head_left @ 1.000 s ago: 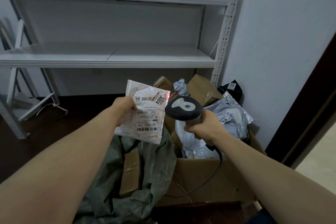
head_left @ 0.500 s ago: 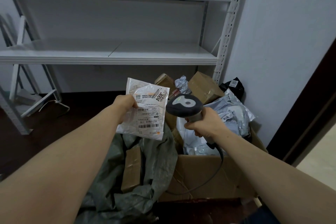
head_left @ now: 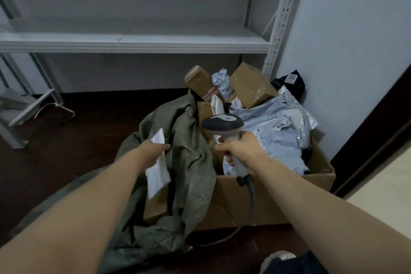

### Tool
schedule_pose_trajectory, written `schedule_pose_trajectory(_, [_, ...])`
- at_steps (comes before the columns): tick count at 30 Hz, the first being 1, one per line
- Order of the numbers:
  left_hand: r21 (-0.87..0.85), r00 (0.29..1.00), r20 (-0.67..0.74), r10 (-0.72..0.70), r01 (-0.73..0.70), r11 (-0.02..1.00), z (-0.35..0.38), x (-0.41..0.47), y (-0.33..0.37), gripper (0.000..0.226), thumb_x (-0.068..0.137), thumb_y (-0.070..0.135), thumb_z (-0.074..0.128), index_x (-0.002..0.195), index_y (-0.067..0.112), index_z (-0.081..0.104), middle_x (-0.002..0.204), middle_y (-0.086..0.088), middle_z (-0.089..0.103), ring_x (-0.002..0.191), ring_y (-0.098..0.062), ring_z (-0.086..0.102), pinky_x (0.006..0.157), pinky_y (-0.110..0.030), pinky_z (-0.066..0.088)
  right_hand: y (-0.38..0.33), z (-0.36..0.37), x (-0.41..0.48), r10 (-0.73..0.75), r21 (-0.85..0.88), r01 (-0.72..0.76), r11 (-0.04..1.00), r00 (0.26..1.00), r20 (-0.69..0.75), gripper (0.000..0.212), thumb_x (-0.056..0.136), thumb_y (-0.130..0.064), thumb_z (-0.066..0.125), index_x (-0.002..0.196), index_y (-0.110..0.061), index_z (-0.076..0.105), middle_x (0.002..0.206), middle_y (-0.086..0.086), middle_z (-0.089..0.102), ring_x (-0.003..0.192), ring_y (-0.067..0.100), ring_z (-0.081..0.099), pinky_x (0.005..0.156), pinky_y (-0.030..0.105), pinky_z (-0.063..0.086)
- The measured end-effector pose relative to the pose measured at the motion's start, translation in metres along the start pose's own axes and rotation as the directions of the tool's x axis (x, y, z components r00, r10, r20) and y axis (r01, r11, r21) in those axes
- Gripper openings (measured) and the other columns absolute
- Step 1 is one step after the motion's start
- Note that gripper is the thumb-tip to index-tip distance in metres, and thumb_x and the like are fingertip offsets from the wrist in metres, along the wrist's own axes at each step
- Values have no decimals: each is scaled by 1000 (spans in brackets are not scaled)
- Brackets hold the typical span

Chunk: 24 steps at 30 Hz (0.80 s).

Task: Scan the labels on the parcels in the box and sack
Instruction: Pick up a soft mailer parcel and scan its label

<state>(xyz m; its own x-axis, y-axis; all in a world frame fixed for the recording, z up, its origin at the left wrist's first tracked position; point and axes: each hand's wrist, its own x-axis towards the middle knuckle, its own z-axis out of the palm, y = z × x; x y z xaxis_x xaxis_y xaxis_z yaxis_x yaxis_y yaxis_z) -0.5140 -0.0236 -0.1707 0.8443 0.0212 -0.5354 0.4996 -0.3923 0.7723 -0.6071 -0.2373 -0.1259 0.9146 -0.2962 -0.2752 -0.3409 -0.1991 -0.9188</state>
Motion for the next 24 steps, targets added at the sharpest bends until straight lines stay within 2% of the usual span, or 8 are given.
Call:
schedule_pose_trajectory(3, [-128,994,56,97,-89,988,38,5,7,30,83,17,67,99,-6,57,97,-18,57,89,-30,57,76,-35,47,15,-16,10,57,60,-54,997,997,-52,16,79,0,70,92,0,61,57,10,56,42,16,47,43,24,41])
schedule_pose_trajectory(8, [139,950,22,311,-311,940,110,8,47,20,85,10,56,65,6,60,65,-16,58,61,-28,58,68,-41,56,38,-62,24,111,141,-79,987,967,-231,13,80,0,68,83,-4,56,58,10,55,44,17,48,44,25,40])
schedule_pose_trajectory(12, [287,958,185,218,-265,920,176,0,62,13,89,9,59,83,-2,56,75,-17,57,64,-30,62,43,-26,52,48,-100,33,140,205,-70,976,925,-352,13,81,-1,67,88,-3,57,61,10,56,45,16,50,44,26,43])
schedule_pose_trajectory(14, [450,955,250,160,-261,854,205,2,56,19,92,19,57,98,1,54,89,-16,59,83,-29,61,68,-30,57,54,-116,35,143,228,-55,972,909,-391,12,81,-3,68,89,-5,58,65,9,58,46,15,53,45,27,46])
schedule_pose_trajectory(17, [560,970,232,71,-193,806,224,10,46,54,93,42,55,130,4,48,128,-17,55,114,-31,55,101,-39,46,60,-128,37,165,259,-64,964,906,-390,13,82,-5,68,88,-8,57,70,8,61,49,15,56,49,28,50])
schedule_pose_trajectory(19, [491,985,174,1,-88,867,230,17,46,53,93,35,57,133,3,44,130,-19,52,115,-33,55,99,-42,47,66,-132,40,174,275,-71,959,912,-372,13,82,-5,69,88,-7,58,69,8,61,49,15,57,50,28,49])
schedule_pose_trajectory(22, [105,967,223,-120,99,990,236,22,50,46,94,13,59,134,-1,41,121,-22,51,94,-29,51,84,-40,52,72,-133,45,186,276,-90,957,919,-347,13,82,-4,69,91,-5,59,67,8,61,47,15,56,48,27,47])
schedule_pose_trajectory(24, [68,950,249,-187,175,982,238,22,49,28,92,15,63,109,-5,55,90,-16,55,73,-23,47,74,-33,47,75,-132,48,194,277,-100,956,922,-336,15,83,-3,68,95,-2,59,67,9,60,45,14,55,45,26,46])
